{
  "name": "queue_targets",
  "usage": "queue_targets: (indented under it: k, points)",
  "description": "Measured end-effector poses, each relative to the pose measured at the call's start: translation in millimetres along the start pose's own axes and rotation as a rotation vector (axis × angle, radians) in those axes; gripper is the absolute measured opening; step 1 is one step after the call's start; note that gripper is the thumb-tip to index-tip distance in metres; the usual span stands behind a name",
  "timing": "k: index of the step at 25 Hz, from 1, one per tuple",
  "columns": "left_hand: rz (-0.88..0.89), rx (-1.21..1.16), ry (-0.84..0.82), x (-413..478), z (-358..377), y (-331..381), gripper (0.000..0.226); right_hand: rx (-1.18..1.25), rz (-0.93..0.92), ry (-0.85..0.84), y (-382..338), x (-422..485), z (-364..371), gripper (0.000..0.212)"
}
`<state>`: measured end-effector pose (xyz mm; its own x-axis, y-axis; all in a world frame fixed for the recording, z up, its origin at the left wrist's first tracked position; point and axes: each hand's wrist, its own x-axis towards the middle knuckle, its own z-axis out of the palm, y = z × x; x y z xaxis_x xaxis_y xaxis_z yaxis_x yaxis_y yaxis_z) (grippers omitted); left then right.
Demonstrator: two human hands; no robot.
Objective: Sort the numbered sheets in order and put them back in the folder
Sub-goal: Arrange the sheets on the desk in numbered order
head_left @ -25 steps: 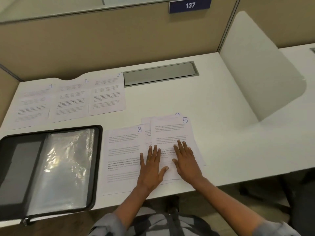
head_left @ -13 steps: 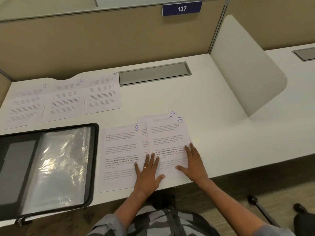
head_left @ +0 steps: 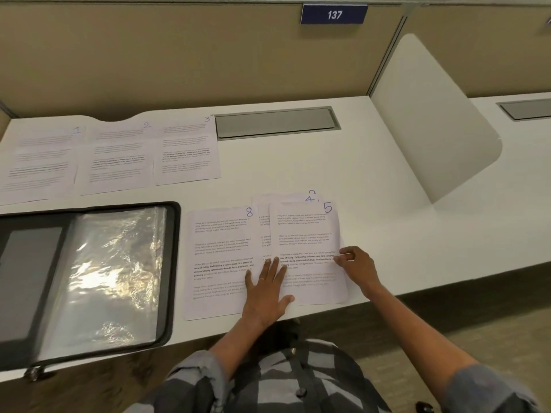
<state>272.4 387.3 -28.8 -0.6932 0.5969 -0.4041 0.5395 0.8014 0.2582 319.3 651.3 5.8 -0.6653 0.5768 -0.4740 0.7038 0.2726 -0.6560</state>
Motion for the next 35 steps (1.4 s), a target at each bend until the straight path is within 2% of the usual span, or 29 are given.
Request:
queue_targets:
  k: [3,6,11,15,19,21,25,27,31,35]
  points:
    - [0.012,-0.039,0.007,0.0,0.0,-4.6,0.078,-0.050,0.016,0.007,0.8,0.4,-0.4,0.026]
    - [-0.004,-0.167,0.055,-0.3,-0.1,-4.2,0.073,0.058,0.031,0.006,0.0,1.4,-5.5,0.018]
    - [-0.060,-0.484,0.207,5.8,-6.8,-6.1,0.074,0.349,0.006,-0.142,-14.7,1.6,-18.1,0.017]
    - [-0.181,-0.883,0.304,7.6,-17.7,-12.3,0.075,0.463,-0.002,-0.231,-29.5,4.3,-20.3,0.023]
    - [-0.315,-1.145,0.427,5.8,-34.9,-34.9,0.053,0.458,-0.009,-0.348,-40.5,7.5,-1.6,0.022]
    - [-0.341,-1.136,0.482,-0.1,-39.3,-53.2,0.048,0.390,-0.033,-0.348,-43.5,8.0,12.1,0.016]
    - [-0.377,-1.019,0.527,-10.1,-36.5,-87.3,0.047,-0.038,-0.225,-0.120,-31.8,17.5,33.8,0.020]
    - [-0.386,-0.940,0.533,-12.4,-33.4,-98.2,0.049,-0.118,-0.286,-0.055,-27.6,21.8,44.7,0.033]
    - [-0.390,-0.636,0.527,-13.6,-30.7,-95.4,0.059,-0.124,-0.192,0.000,-36.7,26.8,54.9,0.074]
    - [-0.188,-0.467,0.419,-11.3,-28.4,-60.6,0.060,-0.183,-0.144,0.027,-41.2,29.3,57.3,0.090]
